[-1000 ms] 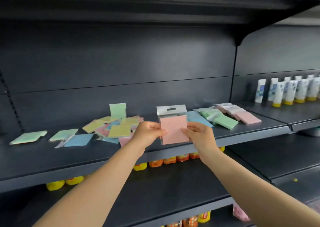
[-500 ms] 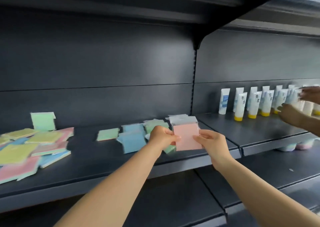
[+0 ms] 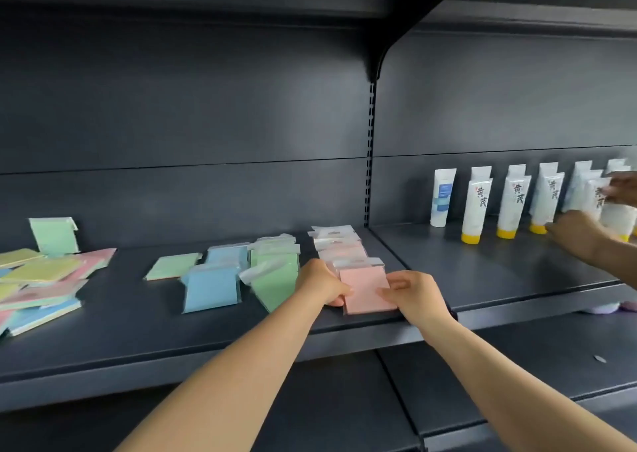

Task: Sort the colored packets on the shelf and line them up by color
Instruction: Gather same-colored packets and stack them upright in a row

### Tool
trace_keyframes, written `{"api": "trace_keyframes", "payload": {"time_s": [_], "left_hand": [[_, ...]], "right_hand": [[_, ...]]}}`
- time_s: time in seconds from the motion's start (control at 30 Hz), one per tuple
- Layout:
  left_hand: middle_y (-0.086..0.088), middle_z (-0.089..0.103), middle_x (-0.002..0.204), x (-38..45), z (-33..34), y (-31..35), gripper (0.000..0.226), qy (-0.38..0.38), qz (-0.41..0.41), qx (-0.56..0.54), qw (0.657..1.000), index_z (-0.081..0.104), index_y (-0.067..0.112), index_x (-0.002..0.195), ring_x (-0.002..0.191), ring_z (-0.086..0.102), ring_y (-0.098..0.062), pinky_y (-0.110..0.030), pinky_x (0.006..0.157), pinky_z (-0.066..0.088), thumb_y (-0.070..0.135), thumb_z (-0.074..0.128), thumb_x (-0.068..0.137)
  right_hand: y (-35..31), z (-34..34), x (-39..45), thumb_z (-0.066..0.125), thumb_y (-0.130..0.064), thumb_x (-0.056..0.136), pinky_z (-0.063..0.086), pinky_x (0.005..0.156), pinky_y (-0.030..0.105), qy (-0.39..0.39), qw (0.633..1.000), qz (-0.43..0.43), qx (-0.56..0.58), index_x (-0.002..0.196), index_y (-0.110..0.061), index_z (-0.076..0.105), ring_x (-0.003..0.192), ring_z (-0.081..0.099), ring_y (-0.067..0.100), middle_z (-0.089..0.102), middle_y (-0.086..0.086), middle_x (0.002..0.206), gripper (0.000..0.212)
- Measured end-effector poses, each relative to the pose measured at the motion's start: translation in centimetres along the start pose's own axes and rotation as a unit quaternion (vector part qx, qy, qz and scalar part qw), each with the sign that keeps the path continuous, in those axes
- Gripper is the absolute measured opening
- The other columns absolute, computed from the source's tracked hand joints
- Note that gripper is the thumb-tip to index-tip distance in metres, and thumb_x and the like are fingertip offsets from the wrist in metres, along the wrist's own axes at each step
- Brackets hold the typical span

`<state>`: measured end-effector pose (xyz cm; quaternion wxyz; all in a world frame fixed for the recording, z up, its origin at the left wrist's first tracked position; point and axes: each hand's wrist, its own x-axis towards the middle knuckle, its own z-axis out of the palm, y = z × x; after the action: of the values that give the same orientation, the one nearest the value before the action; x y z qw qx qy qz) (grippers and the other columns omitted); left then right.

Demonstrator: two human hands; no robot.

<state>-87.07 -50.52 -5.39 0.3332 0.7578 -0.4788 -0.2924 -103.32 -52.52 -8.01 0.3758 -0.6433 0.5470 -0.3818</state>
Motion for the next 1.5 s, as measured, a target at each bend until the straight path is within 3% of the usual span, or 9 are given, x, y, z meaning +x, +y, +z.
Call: {"api": "trace_keyframes", "payload": {"time_s": [0.07, 0.2, 0.43, 0.57, 0.67, 0.97, 1.07, 1.33, 1.5], "left_hand": [[-0.004, 0.067, 0.074, 0.0, 0.1, -0.2, 0.029, 0.007, -0.003, 0.005, 1.000, 0.066, 0.003, 0.095, 0.049, 0.062, -0.012, -0.024, 0.064, 0.058, 0.014, 0.079, 0.071], [-0.005, 0.071, 0.084, -0.5, -0.2, -0.3, 0.027, 0.014, 0.015, 0.025, 0.999, 0.063, 0.005, 0.097, 0.055, 0.065, -0.015, -0.019, 0.059, 0.052, 0.018, 0.075, 0.076], [-0.003, 0.066, 0.081, -1.3, -4.6, -1.4, 0.019, 0.029, 0.085, 0.046, 0.995, 0.065, 0.010, 0.087, 0.075, 0.066, -0.018, -0.025, 0.073, 0.051, 0.024, 0.074, 0.078], [-0.002, 0.066, 0.104, -1.9, -9.7, -3.8, 0.031, 0.070, 0.098, 0.087, 0.989, 0.065, 0.014, 0.098, 0.097, 0.062, -0.018, -0.025, 0.081, 0.047, 0.030, 0.076, 0.074], [-0.002, 0.066, 0.105, -3.2, -15.1, -6.8, 0.032, 0.103, 0.098, 0.110, 0.984, 0.065, 0.012, 0.100, 0.100, 0.061, -0.019, -0.029, 0.087, 0.049, 0.029, 0.076, 0.075], [-0.002, 0.062, 0.092, -10.1, -34.5, -23.0, 0.015, 0.201, 0.027, 0.154, 0.967, 0.066, 0.015, 0.090, 0.090, 0.059, -0.023, -0.029, 0.082, 0.046, 0.024, 0.071, 0.079], [-0.005, 0.066, 0.106, -12.7, -41.3, -28.1, 0.026, 0.237, 0.003, 0.141, 0.961, 0.068, 0.008, 0.101, 0.103, 0.060, -0.022, -0.030, 0.088, 0.047, 0.021, 0.071, 0.079], [-0.004, 0.062, 0.117, -16.9, -54.6, -41.9, 0.037, 0.285, -0.062, 0.085, 0.953, 0.062, 0.011, 0.112, 0.111, 0.057, -0.019, -0.029, 0.091, 0.045, 0.029, 0.070, 0.081], [-0.005, 0.053, 0.132, -16.0, -59.5, -48.0, 0.054, 0.306, -0.089, 0.027, 0.947, 0.049, 0.012, 0.130, 0.122, 0.050, -0.019, -0.028, 0.094, 0.040, 0.034, 0.068, 0.083]], "right_hand": [[0.1, 0.0, 0.4, 0.072, -0.016, 0.080, 0.044, 0.078, 0.024, -0.009, 0.999, -0.004, -0.034, 0.106, -0.013, 0.068, 0.089, 0.059, 0.015, 0.063, -0.004, 0.090, 0.026], [0.0, -0.1, 0.9, 0.074, -0.022, 0.080, 0.042, 0.077, 0.025, -0.015, 0.998, -0.011, -0.067, 0.111, -0.015, 0.067, 0.087, 0.058, 0.014, 0.060, -0.007, 0.087, 0.033], [-2.3, 1.4, 0.7, 0.073, -0.026, 0.079, 0.042, 0.077, 0.024, 0.005, 0.979, -0.112, -0.169, 0.119, -0.014, 0.058, 0.092, 0.054, 0.015, 0.057, 0.001, 0.105, 0.045], [-6.1, 4.6, -0.2, 0.074, -0.034, 0.078, 0.039, 0.080, 0.022, -0.016, 0.959, -0.191, -0.207, 0.118, -0.019, 0.058, 0.096, 0.053, 0.012, 0.057, -0.002, 0.112, 0.046], [-10.0, 8.8, -1.8, 0.074, -0.036, 0.078, 0.033, 0.085, 0.015, -0.043, 0.936, -0.257, -0.236, 0.120, -0.018, 0.058, 0.110, 0.055, 0.015, 0.056, -0.002, 0.117, 0.048], [-20.7, 28.1, -10.7, 0.071, -0.042, 0.079, 0.039, 0.096, 0.026, -0.147, 0.890, -0.367, -0.229, 0.124, -0.022, 0.054, 0.114, 0.047, 0.017, 0.051, -0.002, 0.116, 0.051], [-23.9, 34.5, -14.0, 0.070, -0.039, 0.081, 0.039, 0.099, 0.028, -0.174, 0.885, -0.372, -0.221, 0.125, -0.020, 0.054, 0.116, 0.046, 0.018, 0.052, 0.000, 0.121, 0.051], [-29.7, 49.3, -20.9, 0.070, -0.040, 0.081, 0.038, 0.089, 0.021, -0.207, 0.885, -0.366, -0.199, 0.124, -0.019, 0.054, 0.111, 0.050, 0.014, 0.054, -0.003, 0.118, 0.050], [-32.3, 56.0, -21.6, 0.069, -0.043, 0.081, 0.044, 0.098, 0.030, -0.243, 0.884, -0.340, -0.208, 0.126, -0.019, 0.053, 0.115, 0.053, 0.016, 0.055, -0.002, 0.124, 0.053]]}}
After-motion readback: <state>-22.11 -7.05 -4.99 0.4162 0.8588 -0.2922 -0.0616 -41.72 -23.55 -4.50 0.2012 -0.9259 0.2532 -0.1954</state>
